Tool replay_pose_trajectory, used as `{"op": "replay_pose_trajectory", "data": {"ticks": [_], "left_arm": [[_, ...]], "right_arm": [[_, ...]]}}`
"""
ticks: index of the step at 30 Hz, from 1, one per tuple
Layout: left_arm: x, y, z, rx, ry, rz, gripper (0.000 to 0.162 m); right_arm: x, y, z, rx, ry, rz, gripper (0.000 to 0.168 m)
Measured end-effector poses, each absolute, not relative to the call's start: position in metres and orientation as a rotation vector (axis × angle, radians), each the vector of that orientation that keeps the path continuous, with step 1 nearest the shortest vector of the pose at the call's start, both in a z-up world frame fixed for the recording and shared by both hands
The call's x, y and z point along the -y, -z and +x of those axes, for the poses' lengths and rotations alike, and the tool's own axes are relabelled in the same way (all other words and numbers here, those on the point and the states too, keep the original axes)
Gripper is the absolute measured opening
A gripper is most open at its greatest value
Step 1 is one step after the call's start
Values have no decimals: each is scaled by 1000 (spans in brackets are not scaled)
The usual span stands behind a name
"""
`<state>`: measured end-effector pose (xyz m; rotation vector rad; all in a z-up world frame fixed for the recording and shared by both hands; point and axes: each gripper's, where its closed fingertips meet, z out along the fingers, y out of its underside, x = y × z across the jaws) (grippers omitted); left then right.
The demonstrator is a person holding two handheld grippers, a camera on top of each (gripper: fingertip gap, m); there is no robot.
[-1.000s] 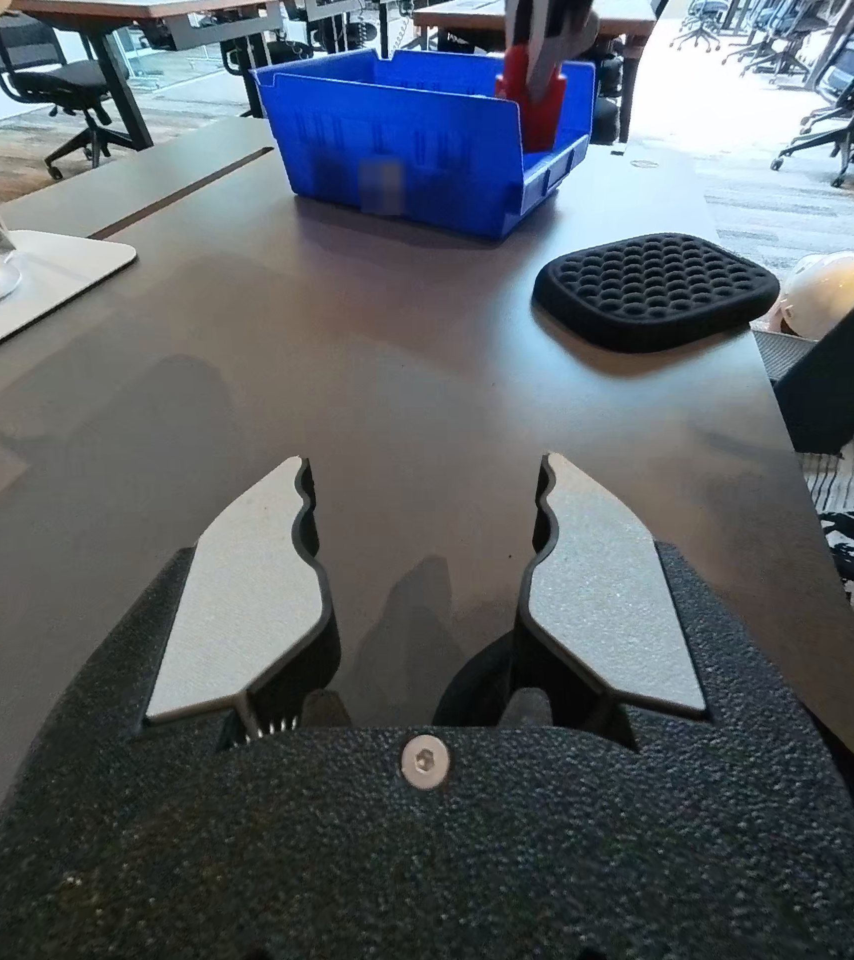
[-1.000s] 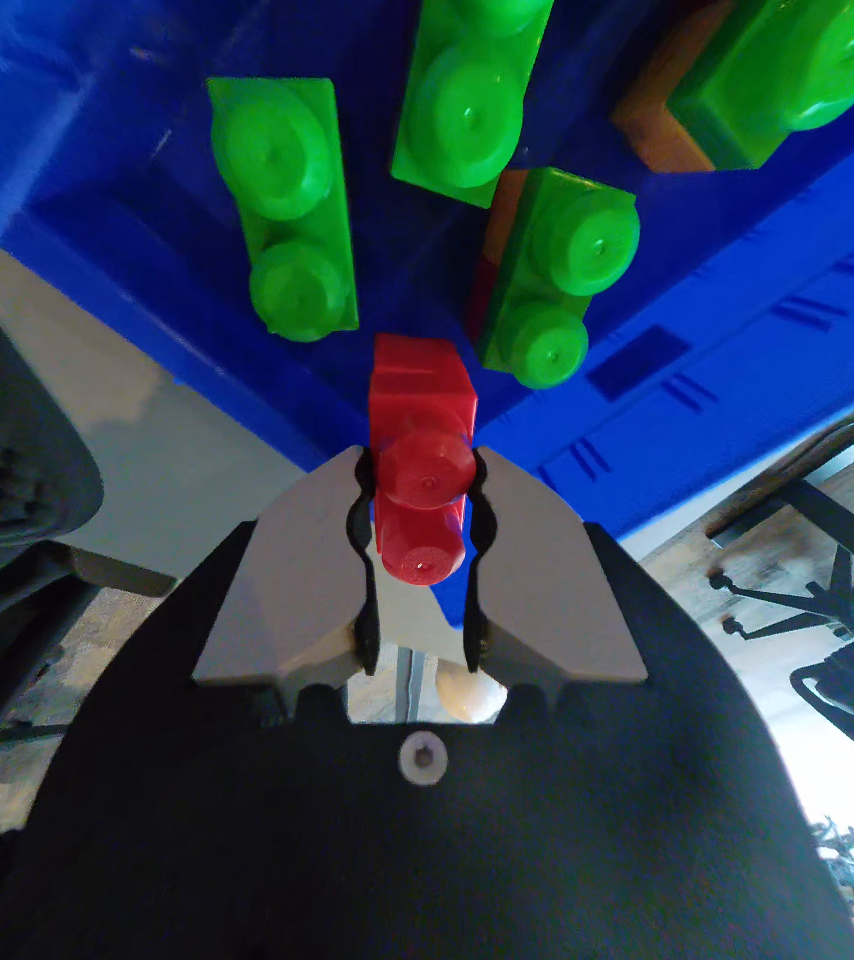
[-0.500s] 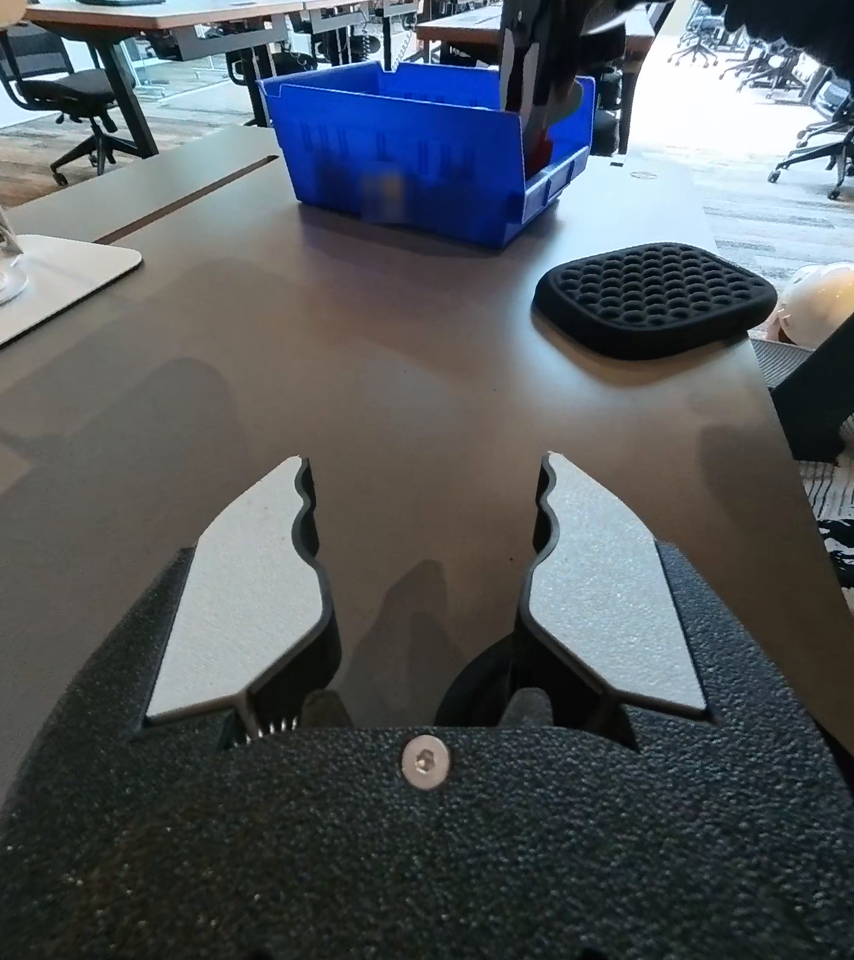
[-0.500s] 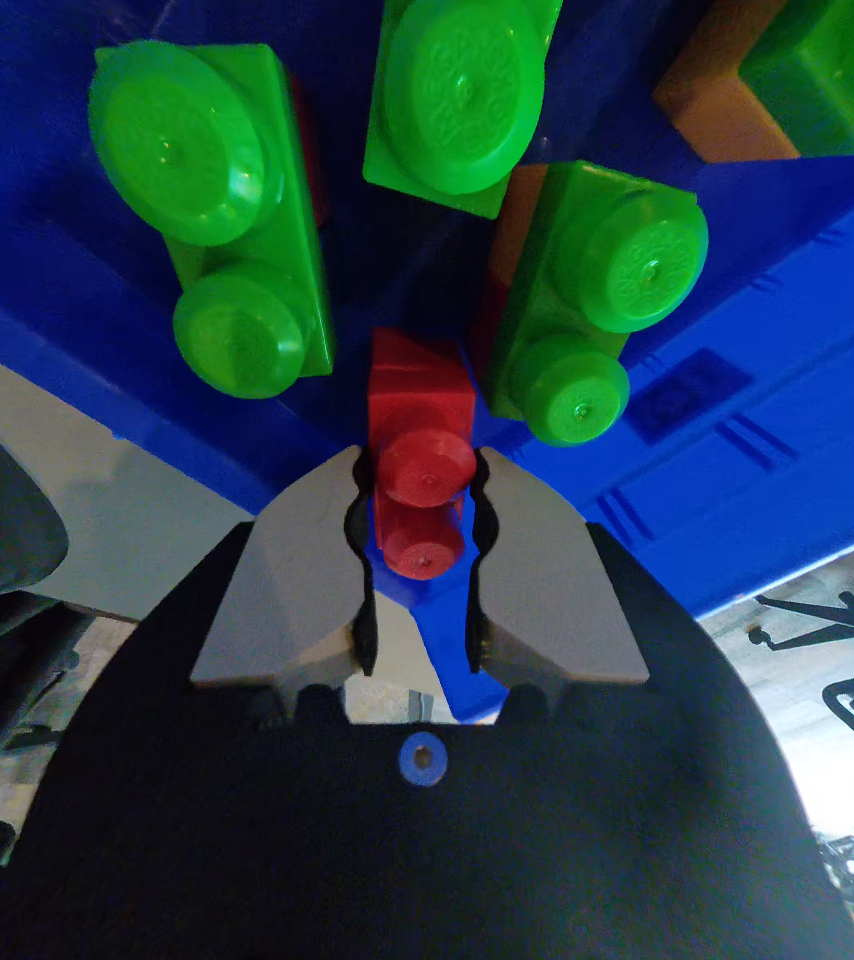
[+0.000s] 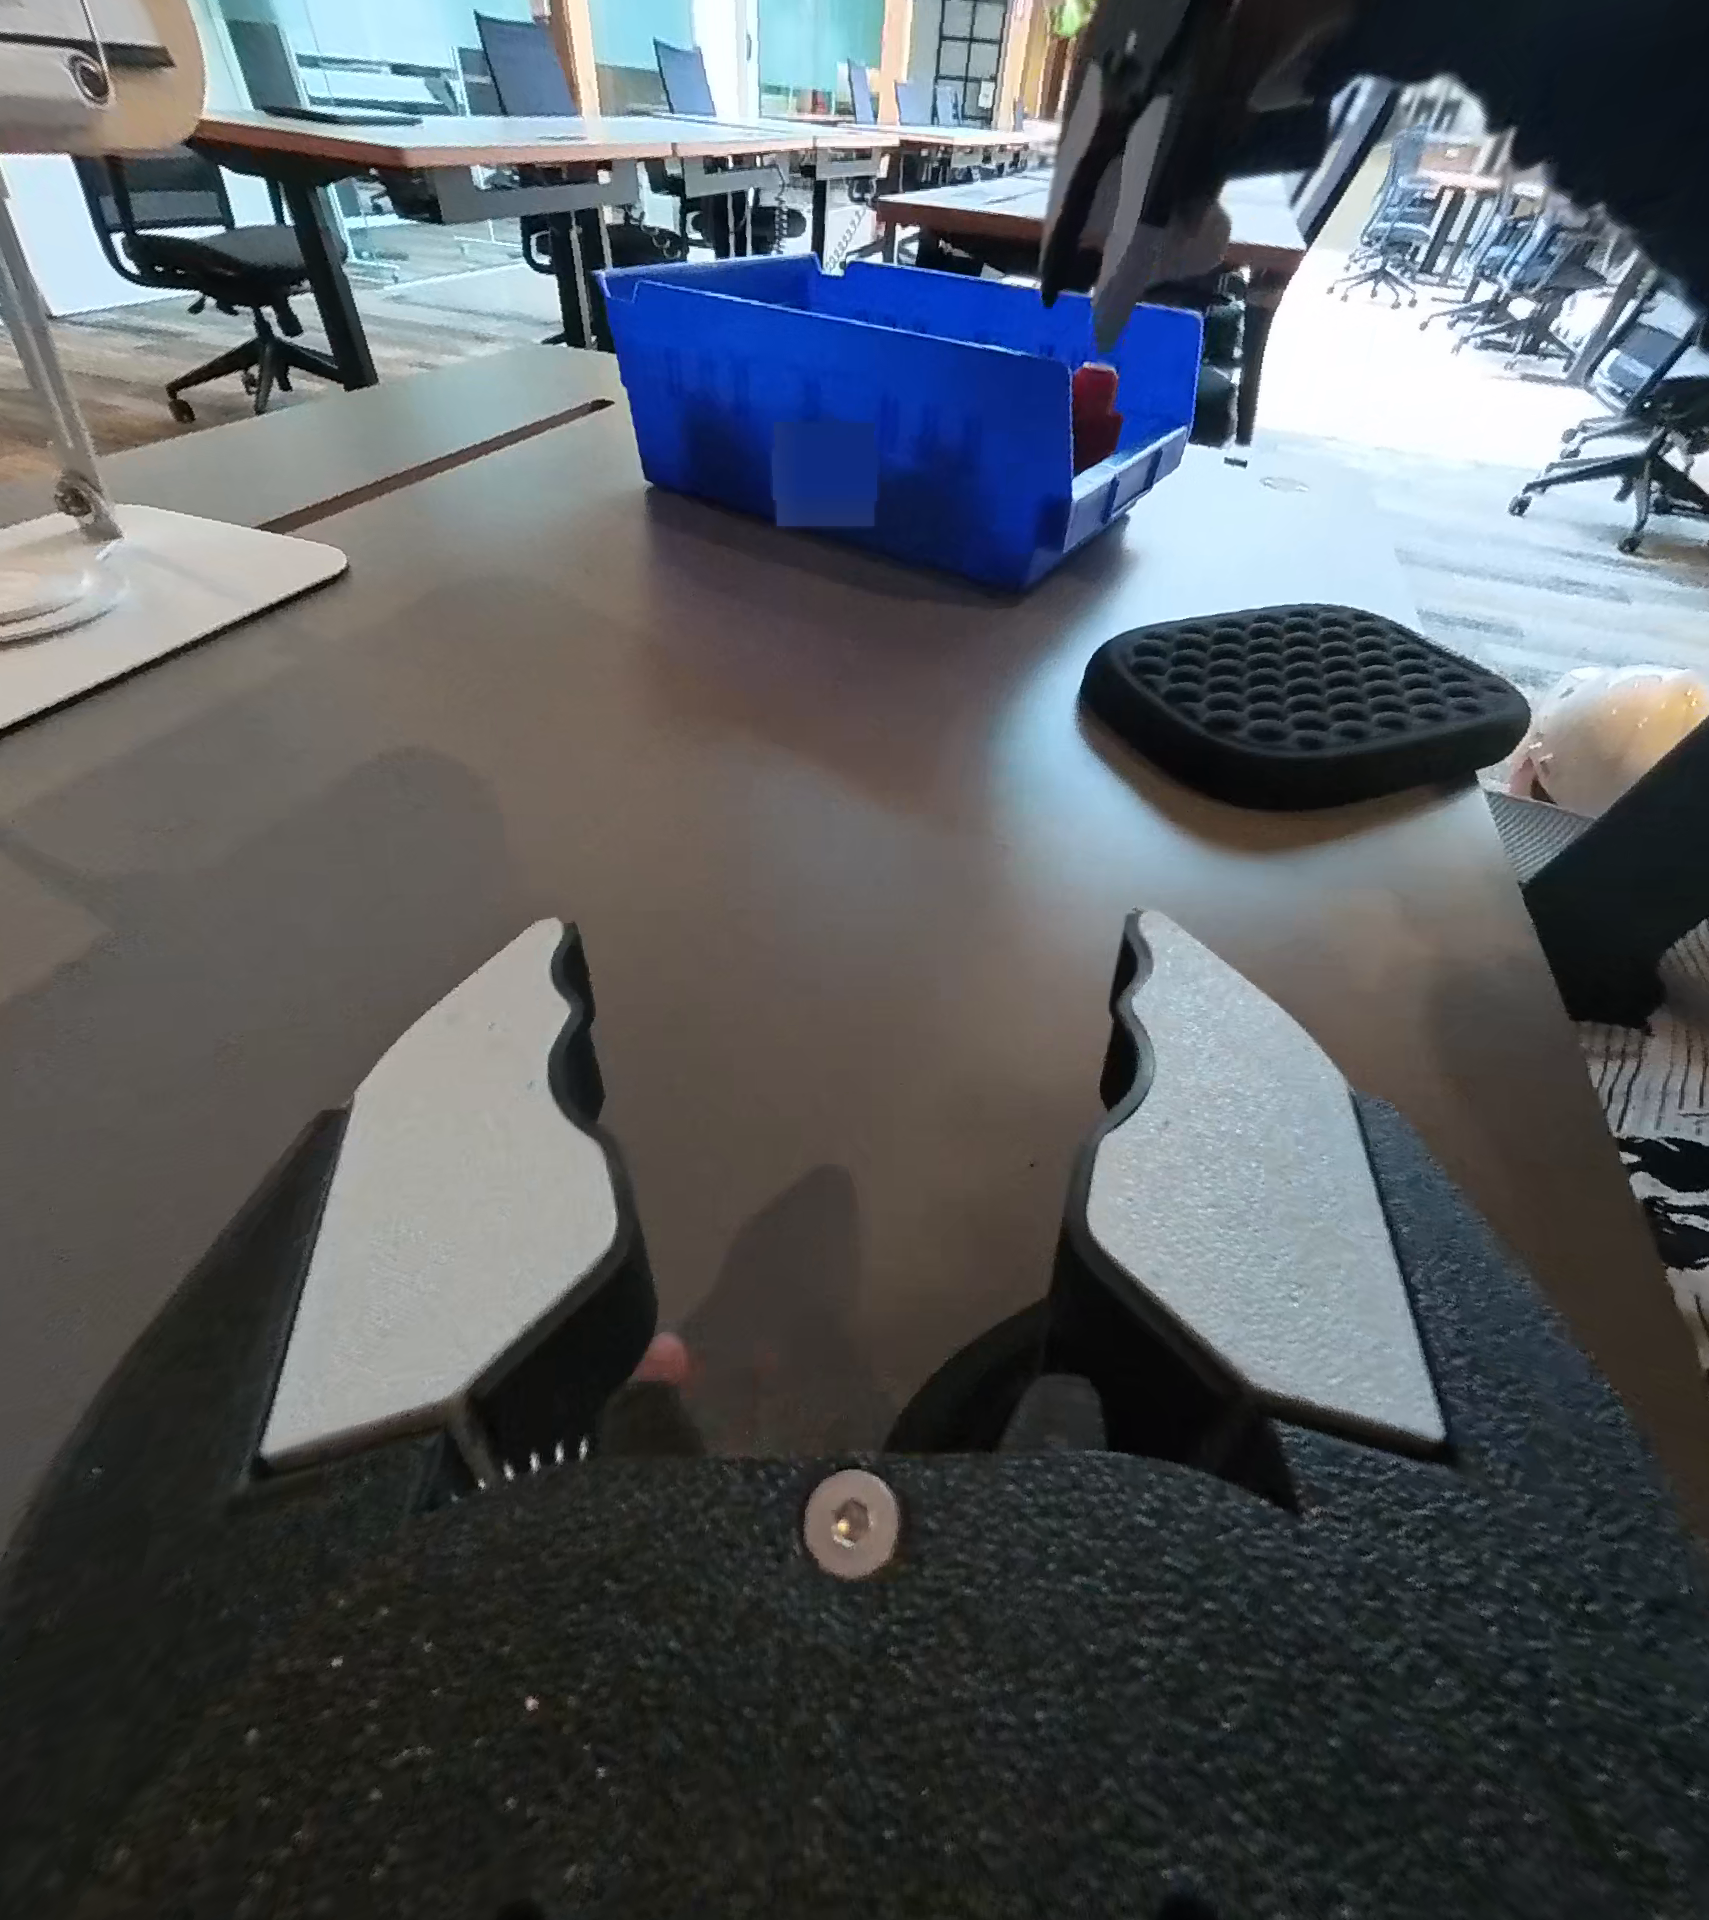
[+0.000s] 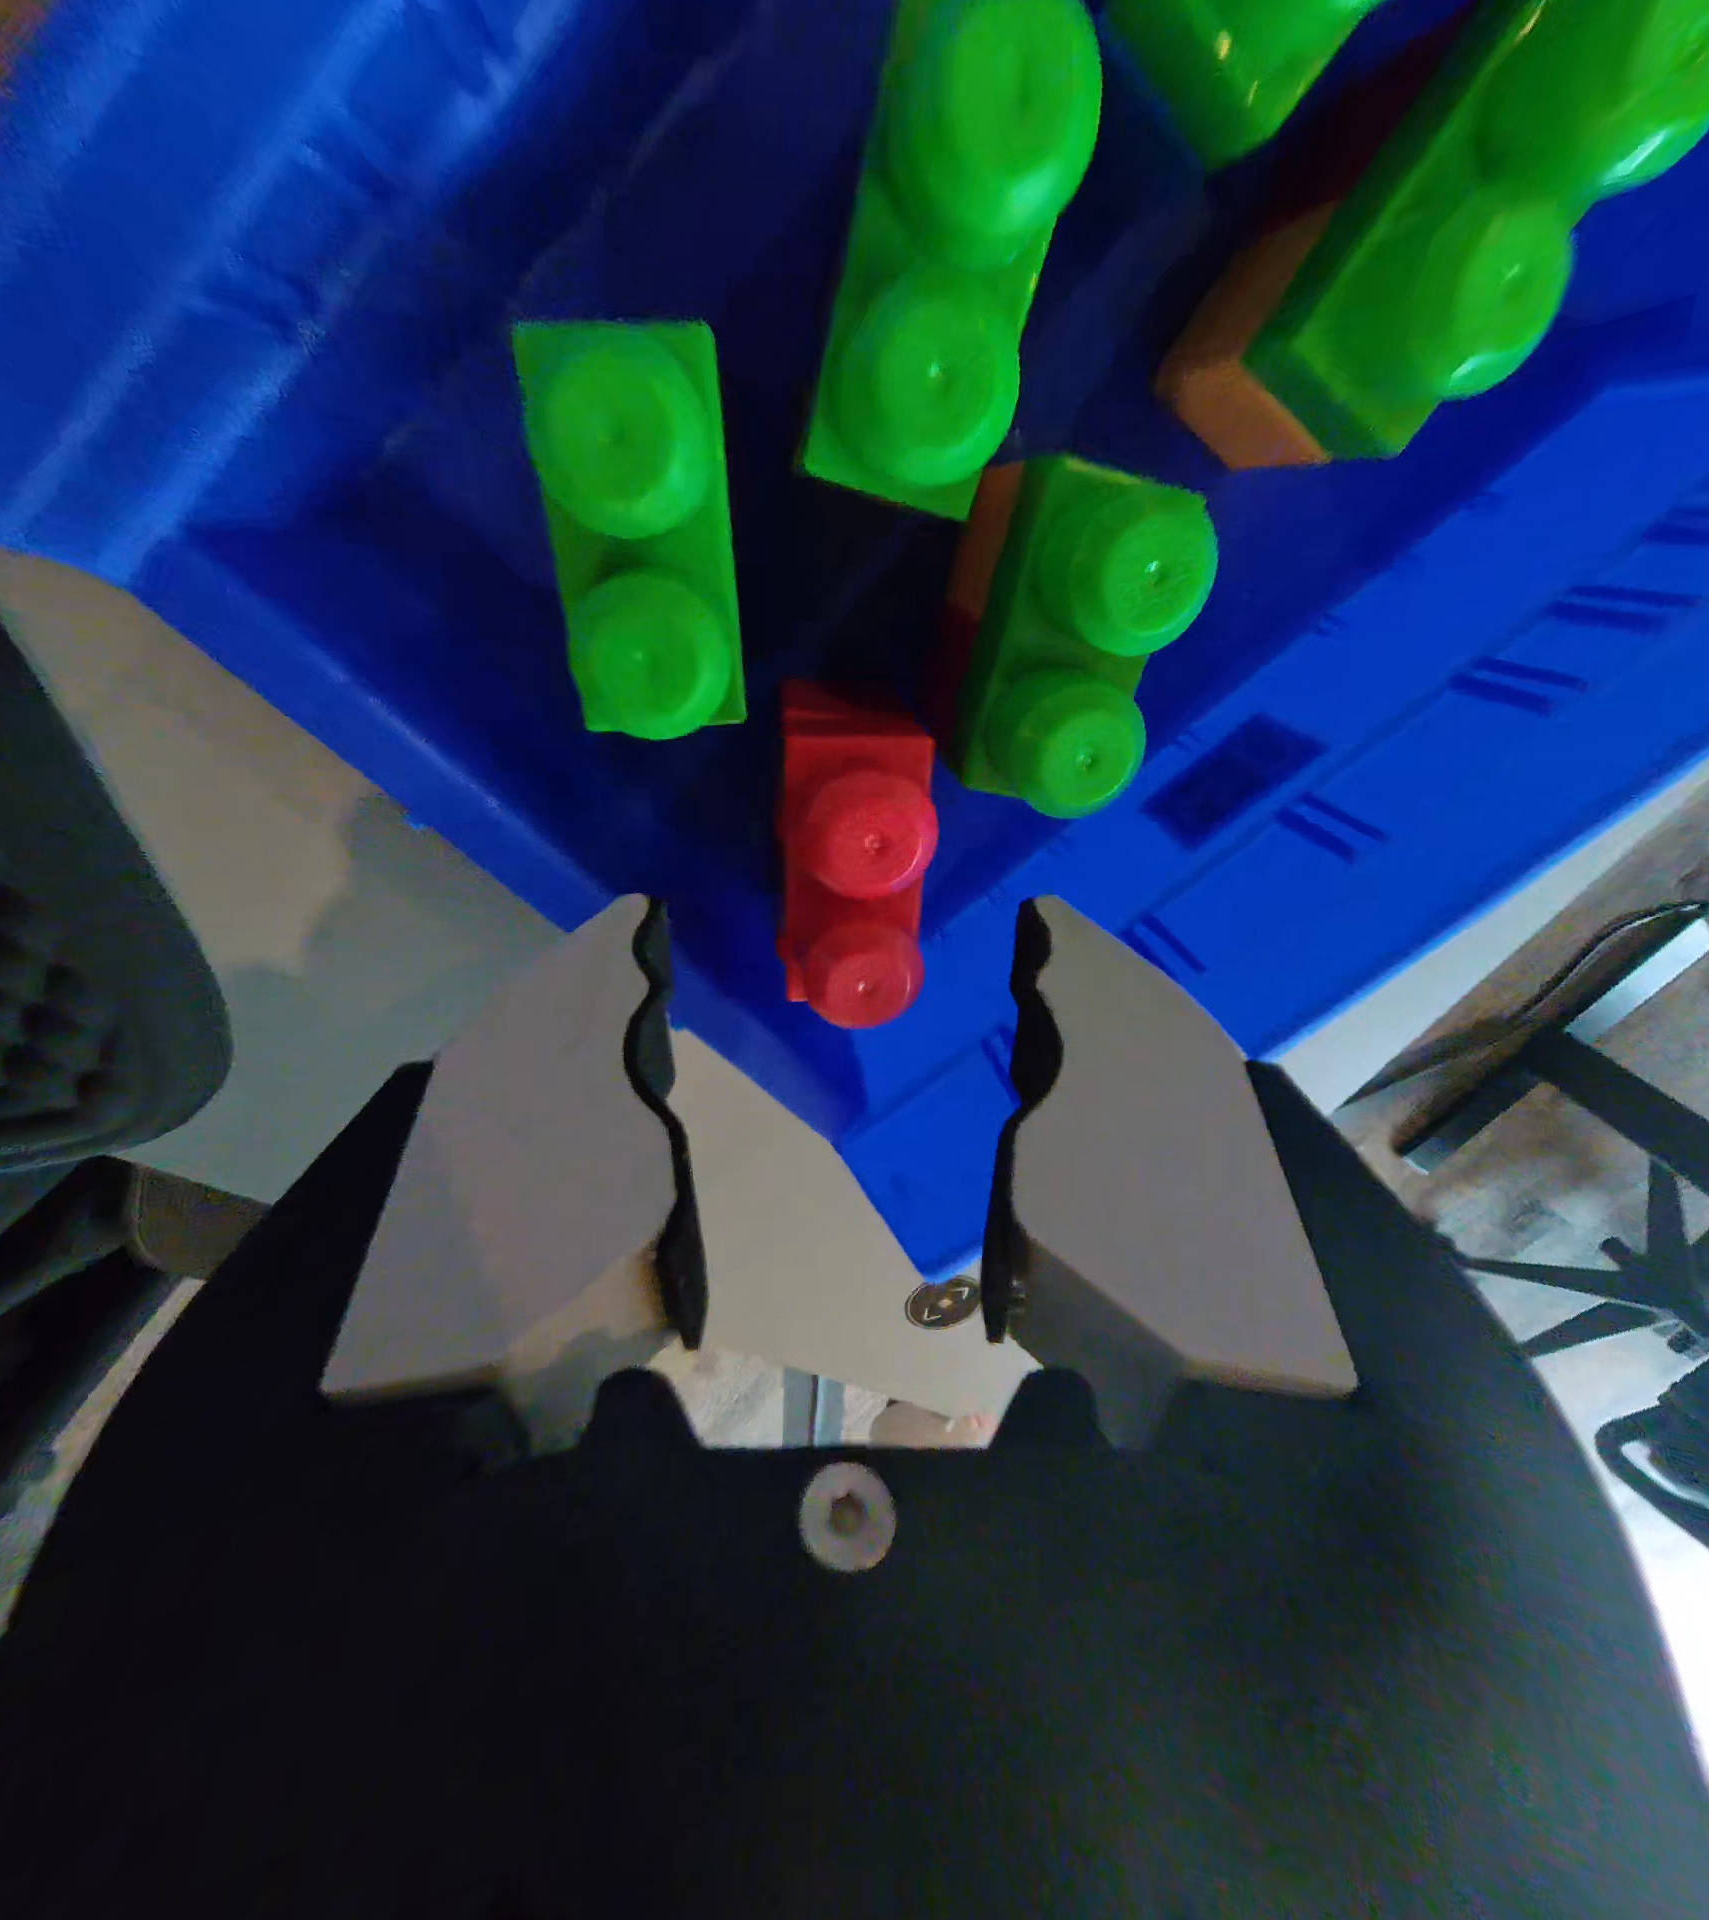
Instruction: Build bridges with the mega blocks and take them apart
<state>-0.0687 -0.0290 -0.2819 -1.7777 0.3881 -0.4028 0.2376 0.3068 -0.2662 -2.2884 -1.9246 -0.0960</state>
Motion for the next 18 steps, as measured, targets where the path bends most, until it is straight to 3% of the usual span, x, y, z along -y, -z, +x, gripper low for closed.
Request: {"op": "replay_pose_trajectory", "data": {"ticks": [9, 18], "left_arm": [[28, 285, -68, -410, 361, -1793, 94], [27, 290, -71, -441, 233, -1835, 89]], "right_arm": [[-249, 208, 179, 2025, -60, -1955, 70], [-170, 189, 117, 2208, -185, -1639, 69]]}}
